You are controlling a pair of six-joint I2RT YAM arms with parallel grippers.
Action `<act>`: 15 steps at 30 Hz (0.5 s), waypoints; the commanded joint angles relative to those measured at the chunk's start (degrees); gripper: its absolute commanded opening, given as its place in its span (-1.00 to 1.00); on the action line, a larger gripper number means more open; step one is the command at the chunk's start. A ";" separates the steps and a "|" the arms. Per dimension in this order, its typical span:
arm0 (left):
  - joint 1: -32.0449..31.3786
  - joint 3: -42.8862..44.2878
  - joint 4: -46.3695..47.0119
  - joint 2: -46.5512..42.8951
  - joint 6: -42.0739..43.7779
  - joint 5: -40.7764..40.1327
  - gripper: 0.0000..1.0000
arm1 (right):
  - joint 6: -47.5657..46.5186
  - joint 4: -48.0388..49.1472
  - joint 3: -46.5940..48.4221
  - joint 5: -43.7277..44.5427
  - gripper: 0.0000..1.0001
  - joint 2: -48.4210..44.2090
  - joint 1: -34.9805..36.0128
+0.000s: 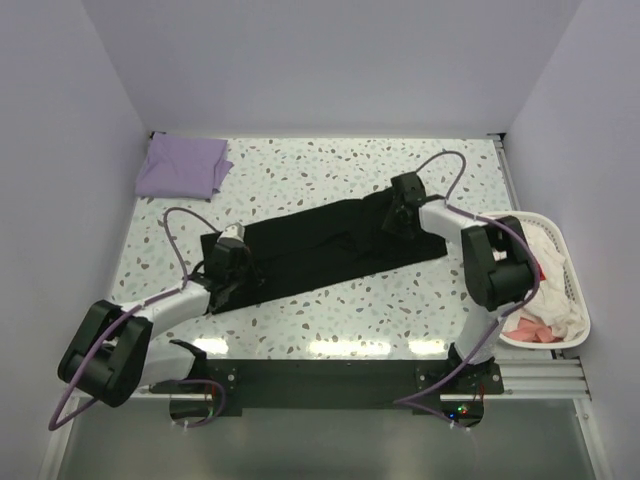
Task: Fold and stack the t-shirts
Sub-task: Fold the tshirt
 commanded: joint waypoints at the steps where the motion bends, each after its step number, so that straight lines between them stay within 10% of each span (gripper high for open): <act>1: -3.40 -1.30 -2.70 -0.14 -2.40 1.05 -1.00 | -3.71 -3.94 12.86 0.91 -0.27 8.35 -0.14; 15: -22.99 8.01 -1.21 6.62 -7.94 1.06 -1.00 | -17.24 -19.42 60.63 -7.59 -0.23 39.48 0.04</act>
